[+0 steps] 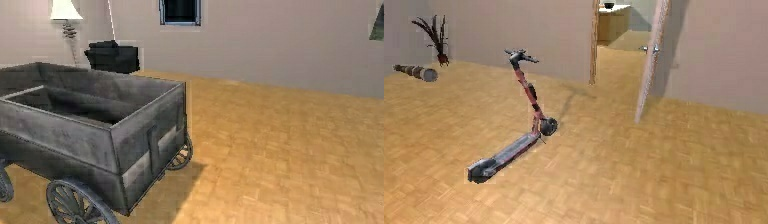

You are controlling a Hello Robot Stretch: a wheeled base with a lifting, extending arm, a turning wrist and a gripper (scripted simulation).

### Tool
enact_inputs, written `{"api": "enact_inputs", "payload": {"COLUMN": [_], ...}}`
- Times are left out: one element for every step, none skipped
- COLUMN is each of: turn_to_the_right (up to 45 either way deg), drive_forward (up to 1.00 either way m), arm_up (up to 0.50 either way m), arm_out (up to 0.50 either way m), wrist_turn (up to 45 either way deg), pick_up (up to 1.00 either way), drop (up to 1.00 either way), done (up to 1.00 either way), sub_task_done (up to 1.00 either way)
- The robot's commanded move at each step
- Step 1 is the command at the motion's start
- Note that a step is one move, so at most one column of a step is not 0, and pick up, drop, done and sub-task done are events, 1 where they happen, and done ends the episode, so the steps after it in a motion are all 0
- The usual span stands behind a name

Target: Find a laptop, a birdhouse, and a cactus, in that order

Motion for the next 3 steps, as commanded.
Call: {"api": "enact_inputs", "payload": {"turn_to_the_right": [15.0,0.0,0.0], "drive_forward": [0.0,1.0,0.85], "arm_up": [0.0,0.0,0.0], "arm_out": [0.0,0.0,0.0], "wrist_turn": [0.0,0.0,0.0], "pick_up": [0.0,0.0,0.0], "drop": [0.0,0.0,0.0], "done": [0.0,0.0,0.0], "sub_task_done": [0.0,0.0,0.0]}}
